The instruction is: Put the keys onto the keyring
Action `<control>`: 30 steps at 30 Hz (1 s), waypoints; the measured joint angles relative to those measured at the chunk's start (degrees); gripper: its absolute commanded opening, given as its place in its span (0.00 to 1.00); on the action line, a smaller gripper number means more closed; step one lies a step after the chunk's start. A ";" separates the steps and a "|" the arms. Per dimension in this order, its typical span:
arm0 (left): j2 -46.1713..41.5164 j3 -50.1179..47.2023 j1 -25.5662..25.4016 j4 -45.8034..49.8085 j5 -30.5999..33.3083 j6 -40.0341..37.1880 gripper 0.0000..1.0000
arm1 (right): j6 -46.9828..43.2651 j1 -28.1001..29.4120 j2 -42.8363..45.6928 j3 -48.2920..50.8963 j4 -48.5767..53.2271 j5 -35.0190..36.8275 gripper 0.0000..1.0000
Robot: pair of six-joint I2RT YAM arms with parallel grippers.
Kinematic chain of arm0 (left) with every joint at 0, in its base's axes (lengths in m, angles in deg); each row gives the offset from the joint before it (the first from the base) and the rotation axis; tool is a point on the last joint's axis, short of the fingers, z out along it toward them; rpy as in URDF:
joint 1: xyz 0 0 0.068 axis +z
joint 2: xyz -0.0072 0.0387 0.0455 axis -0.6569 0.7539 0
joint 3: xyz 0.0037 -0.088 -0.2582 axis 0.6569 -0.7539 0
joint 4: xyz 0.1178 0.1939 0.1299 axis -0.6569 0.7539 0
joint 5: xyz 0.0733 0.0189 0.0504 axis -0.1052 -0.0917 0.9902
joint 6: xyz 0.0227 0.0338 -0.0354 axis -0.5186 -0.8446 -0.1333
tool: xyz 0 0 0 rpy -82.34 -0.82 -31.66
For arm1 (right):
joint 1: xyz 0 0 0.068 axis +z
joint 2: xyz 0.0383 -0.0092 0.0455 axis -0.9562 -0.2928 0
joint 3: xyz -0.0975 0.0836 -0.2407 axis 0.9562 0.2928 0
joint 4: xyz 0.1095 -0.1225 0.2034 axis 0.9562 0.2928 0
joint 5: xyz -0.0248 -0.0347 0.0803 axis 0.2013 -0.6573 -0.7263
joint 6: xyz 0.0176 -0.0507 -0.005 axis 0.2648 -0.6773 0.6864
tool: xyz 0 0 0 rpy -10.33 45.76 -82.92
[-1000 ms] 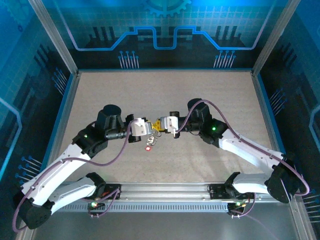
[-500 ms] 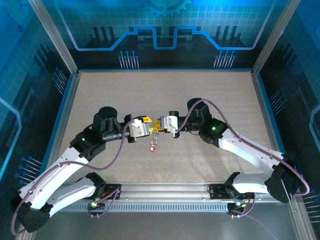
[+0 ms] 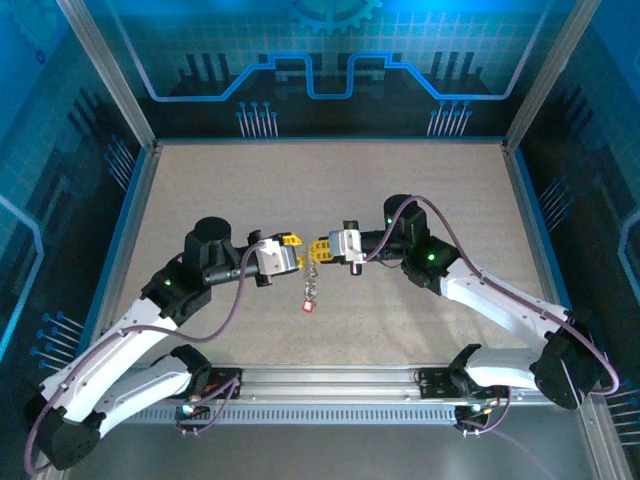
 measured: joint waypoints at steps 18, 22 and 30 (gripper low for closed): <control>-1.86 -3.26 0.46 -5.88 -5.07 0.39 0.18 | 0.00 -0.15 0.74 0.85 -2.23 -1.07 0.00; -2.27 -3.28 0.46 -6.23 -6.34 1.05 0.17 | -0.46 -0.15 1.42 2.43 -2.60 -1.01 0.00; -2.08 -3.30 0.46 -6.84 -6.95 1.22 0.21 | -1.11 -0.13 1.42 3.26 -3.69 -0.63 0.00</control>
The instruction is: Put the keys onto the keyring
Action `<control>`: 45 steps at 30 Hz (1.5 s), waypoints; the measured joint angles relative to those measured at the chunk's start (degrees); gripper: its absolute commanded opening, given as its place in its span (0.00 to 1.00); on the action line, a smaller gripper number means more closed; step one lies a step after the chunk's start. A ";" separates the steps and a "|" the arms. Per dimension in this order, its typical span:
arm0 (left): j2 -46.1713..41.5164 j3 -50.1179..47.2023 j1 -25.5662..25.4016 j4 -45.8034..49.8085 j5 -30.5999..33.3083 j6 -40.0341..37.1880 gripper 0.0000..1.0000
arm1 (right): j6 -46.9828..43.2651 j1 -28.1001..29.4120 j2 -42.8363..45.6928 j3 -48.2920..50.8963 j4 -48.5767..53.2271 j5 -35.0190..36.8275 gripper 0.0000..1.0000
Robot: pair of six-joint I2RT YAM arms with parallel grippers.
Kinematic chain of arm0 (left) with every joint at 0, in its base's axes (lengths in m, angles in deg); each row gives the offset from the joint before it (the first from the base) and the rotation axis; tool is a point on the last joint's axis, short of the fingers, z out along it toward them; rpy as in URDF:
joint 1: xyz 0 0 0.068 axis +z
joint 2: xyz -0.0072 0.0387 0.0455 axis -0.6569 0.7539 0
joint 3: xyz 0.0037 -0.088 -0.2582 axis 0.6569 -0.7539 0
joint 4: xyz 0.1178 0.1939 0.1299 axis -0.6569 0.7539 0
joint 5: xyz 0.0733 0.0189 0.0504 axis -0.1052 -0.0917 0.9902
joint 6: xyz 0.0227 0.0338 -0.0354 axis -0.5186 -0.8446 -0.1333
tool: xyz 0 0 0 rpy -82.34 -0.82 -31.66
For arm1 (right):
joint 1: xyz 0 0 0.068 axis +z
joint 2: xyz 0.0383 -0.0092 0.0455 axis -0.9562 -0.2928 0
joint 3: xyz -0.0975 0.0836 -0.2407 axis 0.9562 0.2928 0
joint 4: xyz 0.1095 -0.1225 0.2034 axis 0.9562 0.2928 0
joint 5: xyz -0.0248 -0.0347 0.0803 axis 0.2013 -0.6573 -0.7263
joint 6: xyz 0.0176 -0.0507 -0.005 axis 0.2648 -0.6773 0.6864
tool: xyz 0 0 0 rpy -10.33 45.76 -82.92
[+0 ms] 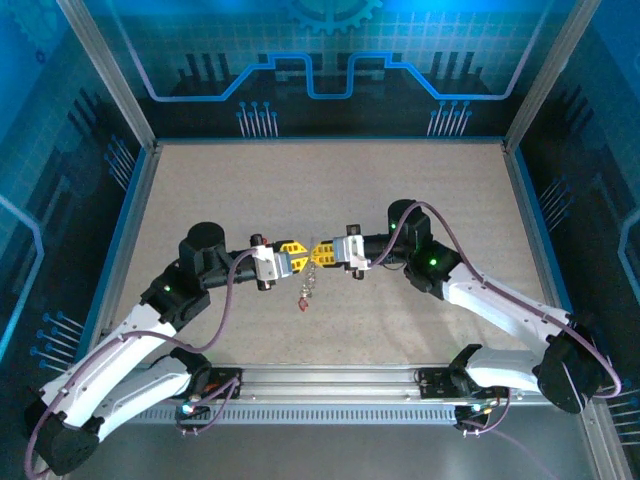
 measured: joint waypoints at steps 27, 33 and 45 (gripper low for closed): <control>1.11 0.02 0.00 4.09 1.90 -3.80 0.00 | -3.89 1.07 0.02 -0.94 5.81 4.55 0.18; 1.05 0.02 0.00 5.77 3.10 -5.33 0.00 | -4.96 1.20 -0.09 -2.19 8.17 5.01 0.19; 1.01 0.02 0.00 5.84 3.74 -5.68 0.00 | -5.84 1.92 -2.25 -3.72 10.03 6.36 0.23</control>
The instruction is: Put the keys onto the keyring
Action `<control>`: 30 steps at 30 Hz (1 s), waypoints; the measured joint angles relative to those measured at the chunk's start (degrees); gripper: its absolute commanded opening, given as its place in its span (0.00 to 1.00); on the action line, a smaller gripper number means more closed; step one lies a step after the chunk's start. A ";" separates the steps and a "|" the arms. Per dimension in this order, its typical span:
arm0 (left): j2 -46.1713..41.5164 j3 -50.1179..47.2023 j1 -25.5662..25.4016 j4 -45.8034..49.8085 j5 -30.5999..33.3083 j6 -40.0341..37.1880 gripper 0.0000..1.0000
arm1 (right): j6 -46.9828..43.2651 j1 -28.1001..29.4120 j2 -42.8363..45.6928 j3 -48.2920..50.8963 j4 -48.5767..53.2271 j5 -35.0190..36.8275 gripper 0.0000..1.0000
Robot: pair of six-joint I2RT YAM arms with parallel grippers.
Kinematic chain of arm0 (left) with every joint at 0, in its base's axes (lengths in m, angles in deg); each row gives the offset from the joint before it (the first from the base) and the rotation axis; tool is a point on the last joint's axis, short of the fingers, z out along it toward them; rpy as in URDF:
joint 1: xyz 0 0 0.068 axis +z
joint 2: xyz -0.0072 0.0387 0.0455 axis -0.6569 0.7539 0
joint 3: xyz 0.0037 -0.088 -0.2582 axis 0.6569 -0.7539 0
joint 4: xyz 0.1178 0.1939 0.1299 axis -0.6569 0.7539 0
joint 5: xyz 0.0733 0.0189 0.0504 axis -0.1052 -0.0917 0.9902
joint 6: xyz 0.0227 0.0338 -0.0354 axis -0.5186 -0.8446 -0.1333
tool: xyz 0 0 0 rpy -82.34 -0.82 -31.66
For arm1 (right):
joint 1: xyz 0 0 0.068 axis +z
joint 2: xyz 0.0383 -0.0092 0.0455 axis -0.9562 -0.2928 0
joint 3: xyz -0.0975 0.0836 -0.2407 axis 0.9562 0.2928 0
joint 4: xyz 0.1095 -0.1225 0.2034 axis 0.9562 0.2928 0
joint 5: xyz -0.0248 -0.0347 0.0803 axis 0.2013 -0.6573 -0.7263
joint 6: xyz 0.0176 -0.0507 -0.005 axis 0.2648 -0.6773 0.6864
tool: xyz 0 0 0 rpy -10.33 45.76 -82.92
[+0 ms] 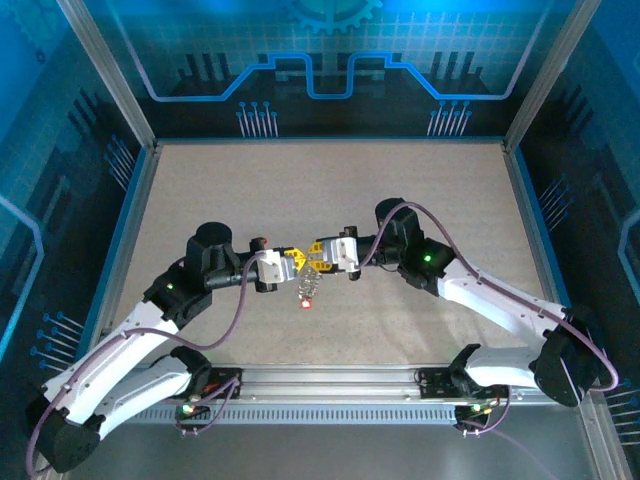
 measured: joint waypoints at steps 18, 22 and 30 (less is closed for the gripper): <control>-0.07 0.00 0.02 -0.11 0.35 -0.04 0.00 | -0.35 0.28 -0.26 -0.52 1.18 2.08 0.00; -0.13 0.00 0.02 -0.09 0.52 0.00 0.00 | 0.04 0.33 -0.26 -0.52 1.25 2.08 0.00; -2.71 -1.07 0.00 -3.08 0.87 1.14 0.25 | 4.61 -0.50 0.66 3.06 -5.99 0.04 0.00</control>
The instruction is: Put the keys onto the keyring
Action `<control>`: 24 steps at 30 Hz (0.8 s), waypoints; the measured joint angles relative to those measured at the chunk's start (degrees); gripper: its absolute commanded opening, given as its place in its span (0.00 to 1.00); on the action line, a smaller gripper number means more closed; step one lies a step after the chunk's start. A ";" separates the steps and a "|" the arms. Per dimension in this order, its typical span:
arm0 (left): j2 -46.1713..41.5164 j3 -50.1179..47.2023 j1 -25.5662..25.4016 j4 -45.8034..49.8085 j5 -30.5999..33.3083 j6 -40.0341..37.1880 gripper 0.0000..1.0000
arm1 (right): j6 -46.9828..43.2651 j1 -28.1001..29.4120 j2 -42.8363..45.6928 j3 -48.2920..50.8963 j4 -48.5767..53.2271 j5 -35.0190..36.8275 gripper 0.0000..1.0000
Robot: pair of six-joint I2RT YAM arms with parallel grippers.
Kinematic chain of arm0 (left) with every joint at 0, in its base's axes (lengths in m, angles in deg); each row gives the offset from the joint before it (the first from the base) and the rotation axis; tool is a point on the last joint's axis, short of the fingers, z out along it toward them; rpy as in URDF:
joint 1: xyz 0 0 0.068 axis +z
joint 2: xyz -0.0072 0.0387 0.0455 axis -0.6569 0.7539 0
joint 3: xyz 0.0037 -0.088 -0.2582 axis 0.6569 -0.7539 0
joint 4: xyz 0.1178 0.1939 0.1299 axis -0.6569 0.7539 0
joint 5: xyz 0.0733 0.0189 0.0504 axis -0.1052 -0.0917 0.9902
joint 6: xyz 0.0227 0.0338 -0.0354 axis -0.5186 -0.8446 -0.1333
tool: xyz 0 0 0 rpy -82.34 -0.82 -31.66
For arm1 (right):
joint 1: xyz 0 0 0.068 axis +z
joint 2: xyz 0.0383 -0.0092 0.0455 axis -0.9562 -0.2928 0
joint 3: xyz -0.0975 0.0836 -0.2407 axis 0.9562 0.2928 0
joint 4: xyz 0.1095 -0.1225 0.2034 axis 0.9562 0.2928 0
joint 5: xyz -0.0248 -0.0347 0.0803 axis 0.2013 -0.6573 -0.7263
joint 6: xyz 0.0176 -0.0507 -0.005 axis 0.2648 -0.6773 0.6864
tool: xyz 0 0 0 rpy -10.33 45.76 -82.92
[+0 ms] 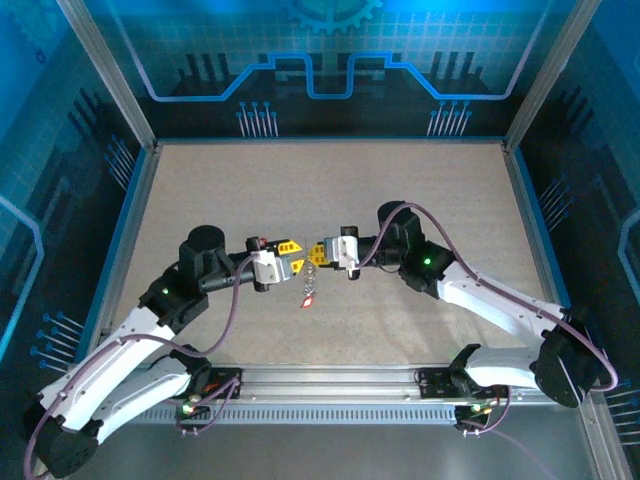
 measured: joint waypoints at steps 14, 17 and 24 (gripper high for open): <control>0.50 0.00 0.00 -0.57 0.00 0.92 0.31 | 4.35 -1.92 0.79 1.75 -7.08 -4.48 0.00; 0.52 0.00 0.00 -1.22 0.00 1.53 0.31 | 4.35 -1.92 0.79 1.75 -7.28 -4.94 0.00; 0.70 0.00 0.00 -1.77 -0.02 1.90 0.24 | 5.20 -1.90 0.59 1.75 -8.48 -5.27 0.00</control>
